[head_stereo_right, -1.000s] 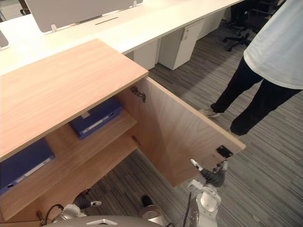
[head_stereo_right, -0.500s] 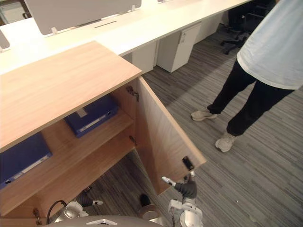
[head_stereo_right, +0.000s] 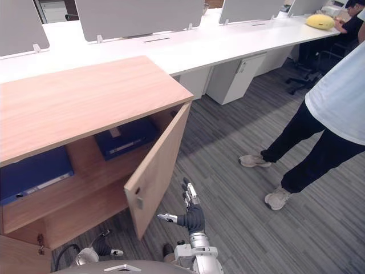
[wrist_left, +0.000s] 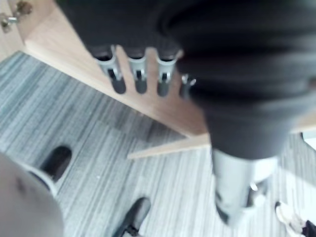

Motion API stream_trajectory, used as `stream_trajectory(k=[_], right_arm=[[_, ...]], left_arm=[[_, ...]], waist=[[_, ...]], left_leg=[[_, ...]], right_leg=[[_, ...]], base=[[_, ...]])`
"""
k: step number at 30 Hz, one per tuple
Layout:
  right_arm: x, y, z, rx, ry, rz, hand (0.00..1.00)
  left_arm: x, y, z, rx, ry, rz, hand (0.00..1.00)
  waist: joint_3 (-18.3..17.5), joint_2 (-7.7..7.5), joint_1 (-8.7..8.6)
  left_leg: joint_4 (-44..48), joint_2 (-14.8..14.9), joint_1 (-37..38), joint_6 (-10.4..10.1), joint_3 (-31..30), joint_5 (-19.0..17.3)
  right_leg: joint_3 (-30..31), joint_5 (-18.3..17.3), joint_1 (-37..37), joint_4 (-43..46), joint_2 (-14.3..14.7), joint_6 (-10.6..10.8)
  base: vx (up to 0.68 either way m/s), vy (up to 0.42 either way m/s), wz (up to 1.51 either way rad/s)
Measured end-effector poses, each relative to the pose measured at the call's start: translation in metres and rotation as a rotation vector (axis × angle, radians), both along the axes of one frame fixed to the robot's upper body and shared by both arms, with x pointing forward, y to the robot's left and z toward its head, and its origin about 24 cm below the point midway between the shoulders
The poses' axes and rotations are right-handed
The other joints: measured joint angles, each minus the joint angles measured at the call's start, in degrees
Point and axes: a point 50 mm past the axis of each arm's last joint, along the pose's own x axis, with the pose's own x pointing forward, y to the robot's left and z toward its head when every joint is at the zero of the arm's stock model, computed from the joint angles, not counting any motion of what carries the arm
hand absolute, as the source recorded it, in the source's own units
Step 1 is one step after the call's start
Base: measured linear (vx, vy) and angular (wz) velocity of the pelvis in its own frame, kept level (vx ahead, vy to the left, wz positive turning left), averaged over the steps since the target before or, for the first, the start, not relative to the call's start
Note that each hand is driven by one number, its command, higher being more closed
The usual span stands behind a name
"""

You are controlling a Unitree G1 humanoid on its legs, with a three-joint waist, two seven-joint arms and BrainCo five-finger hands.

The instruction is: Walk over to the cabinet, pick up the folder, carry it to the office cabinet, place the folder inside the office cabinet, then close the office cabinet door

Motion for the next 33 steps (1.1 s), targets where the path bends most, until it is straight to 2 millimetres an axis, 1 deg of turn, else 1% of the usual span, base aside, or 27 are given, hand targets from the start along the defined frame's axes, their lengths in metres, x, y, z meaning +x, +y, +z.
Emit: stream_trajectory(k=[1,2,3,4,5,6,7,8,9,10,11,12,13,15,17,20,25,28,29,30,33], right_arm=[[0.003,-0.001,0.000,-0.005,-0.008,0.001,0.00],[0.012,-0.002,0.000,-0.016,-0.028,0.008,0.00],[0.023,-0.003,-0.002,-0.032,-0.040,0.017,0.00],[0.034,-0.003,-0.003,-0.044,-0.051,0.024,0.00],[0.049,-0.005,-0.005,-0.064,-0.061,0.024,0.00],[0.064,-0.010,-0.007,-0.084,-0.066,0.010,0.00],[0.072,-0.012,-0.008,-0.092,-0.065,0.001,0.00],[0.087,-0.017,-0.010,-0.106,-0.062,-0.021,0.00],[0.097,-0.022,-0.011,-0.115,-0.056,-0.045,0.00],[0.108,-0.025,-0.011,-0.115,-0.050,-0.067,0.00],[0.109,-0.029,-0.011,-0.107,-0.050,-0.097,0.00],[0.110,-0.033,-0.013,-0.101,-0.039,-0.123,0.00],[0.110,-0.035,-0.017,-0.105,-0.022,-0.123,0.00],[0.111,-0.038,-0.030,-0.128,0.051,-0.119,0.00],[0.111,-0.039,-0.035,-0.121,0.079,-0.130,0.00],[0.111,-0.044,-0.037,-0.122,0.088,-0.151,0.00],[0.106,-0.046,-0.052,-0.131,0.154,-0.155,0.00],[0.097,-0.044,-0.068,-0.152,0.230,-0.123,0.00],[0.091,-0.043,-0.075,-0.155,0.264,-0.114,0.00],[0.088,-0.043,-0.078,-0.154,0.278,-0.111,0.00],[0.068,-0.045,-0.097,-0.216,0.375,-0.078,0.00]], left_arm=[[0.000,-0.001,0.000,-0.003,-0.004,-0.002,0.00],[0.002,-0.002,0.001,-0.010,-0.013,-0.010,0.00],[0.003,-0.004,0.002,-0.013,-0.018,-0.016,0.00],[0.004,-0.005,0.002,-0.015,-0.024,-0.018,0.00],[0.007,-0.005,0.005,-0.016,-0.040,-0.022,0.00],[0.011,-0.003,0.008,-0.022,-0.061,-0.025,0.00],[0.012,-0.002,0.009,-0.029,-0.065,-0.028,0.00],[0.011,0.002,0.010,-0.034,-0.063,-0.021,0.00],[0.012,0.006,0.010,-0.032,-0.066,-0.005,0.00],[0.011,0.013,0.011,-0.027,-0.066,0.034,0.00],[0.011,0.016,0.011,-0.026,-0.070,0.051,0.00],[0.010,0.022,0.011,-0.018,-0.070,0.080,0.00],[0.010,0.025,0.011,-0.014,-0.069,0.090,0.00],[0.008,0.032,0.011,0.000,-0.061,0.107,0.00],[0.008,0.033,0.011,0.002,-0.063,0.120,0.00],[0.005,0.037,0.010,0.006,-0.052,0.143,0.00],[0.002,0.039,0.009,0.016,-0.051,0.186,0.00],[0.001,0.041,0.008,0.008,-0.050,0.228,0.00],[0.000,0.042,0.008,0.006,-0.049,0.249,0.00],[0.000,0.042,0.008,0.003,-0.049,0.260,0.00],[0.000,0.043,0.008,-0.014,-0.058,0.326,0.00]], waist=[[0.0,-0.08,0.02],[0.0,-0.13,0.01],[0.0,-0.15,0.37],[0.0,-0.16,1.07],[0.0,-0.07,2.04],[0.0,-0.03,2.61],[0.1,0.03,3.11],[0.1,0.10,3.89],[0.2,0.08,4.42],[0.7,0.75,5.34],[0.8,0.54,5.56],[1.5,1.10,5.47],[1.6,1.28,5.42],[1.7,1.48,5.60],[1.9,1.43,5.85],[2.0,1.40,5.85],[2.1,1.38,5.97],[2.5,1.35,5.95],[2.5,1.31,5.95],[2.6,1.31,5.96],[2.7,1.10,5.96]], left_leg=[[0.0,-0.1,-0.2,0.0,-0.2,0.0],[0.0,-0.4,-0.7,0.2,-1.0,0.1],[0.0,-0.6,-1.0,0.3,-1.4,0.2],[0.0,-0.8,-1.1,0.5,-1.6,0.3],[0.0,-0.9,-1.3,0.6,-2.2,0.3],[0.0,-1.2,-1.9,0.8,-2.9,0.4],[0.0,-1.3,-2.1,0.8,-3.3,0.5],[0.0,-1.6,-2.6,1.0,-4.1,0.6],[0.0,-1.7,-2.8,1.1,-4.4,0.6],[0.0,-2.1,-2.9,1.3,-4.8,0.6],[0.0,-2.2,-2.9,1.4,-5.4,0.6],[0.0,-2.5,-3.0,1.6,-6.2,0.5],[0.0,-2.6,-3.0,1.7,-6.8,0.4],[0.0,-3.0,-3.6,1.8,-7.9,0.4],[0.0,-3.1,-4.2,2.3,-9.4,0.8],[0.0,-3.2,-4.5,2.4,-10.8,1.0],[0.0,-3.2,-3.5,2.4,-12.5,1.0],[0.0,-3.2,-3.4,2.1,-13.7,1.3],[-0.1,-3.2,-3.2,2.1,-13.8,1.4],[-0.1,-3.2,-3.1,2.1,-13.9,1.4],[-0.1,-3.1,-2.9,1.7,-15.1,1.1]], right_leg=[[-0.2,-0.1,0.0,0.0,-0.1,0.1],[-1.0,-0.2,-0.1,-0.1,-0.4,0.2],[-1.4,-0.3,-0.1,-0.1,-0.6,0.3],[-1.7,-0.3,0.0,-0.1,-0.8,0.4],[-2.1,-0.4,0.1,-0.2,-1.0,0.5],[-3.1,-0.5,0.2,-0.4,-1.3,0.6],[-3.4,-0.6,0.1,-0.4,-1.5,0.7],[-4.2,-0.6,0.2,-0.6,-1.8,0.8],[-4.7,-0.7,0.2,-0.6,-2.0,0.9],[-5.1,-0.5,0.4,-0.8,-2.4,0.7],[-5.5,-0.6,0.8,-0.9,-2.5,0.7],[-6.3,-0.7,1.5,-1.3,-2.9,0.8],[-6.4,-0.7,1.7,-1.5,-2.9,0.9],[-7.6,-0.9,1.9,-2.0,-3.3,1.1],[-9.3,-0.9,2.0,-2.3,-3.4,1.5],[-10.8,-0.8,2.7,-2.6,-3.4,1.4],[-12.2,-1.2,4.9,-3.0,-3.3,0.8],[-12.7,-1.8,5.3,-2.8,-3.2,0.1],[-12.9,-2.2,5.6,-2.7,-3.2,0.2],[-13.0,-2.3,5.9,-2.6,-3.2,0.2],[-13.9,-3.3,6.3,-2.1,-3.3,0.6]], base=[[0.03,0.011,0.19],[0.02,0.014,0.27],[0.02,0.015,0.29],[0.02,0.015,0.23],[0.02,0.019,0.30],[0.02,0.019,0.32],[0.02,0.018,0.41],[0.02,0.014,0.31],[0.05,0.028,0.33],[0.05,0.027,0.26],[0.05,0.032,0.33],[0.01,0.022,0.25],[0.02,0.026,0.22],[0.04,0.012,0.26],[0.08,-0.006,0.42],[0.07,-0.008,0.29],[0.01,-0.008,0.19],[-0.06,-0.015,0.13],[-0.05,-0.014,0.13],[-0.06,-0.013,0.10],[-0.04,-0.013,0.16]])
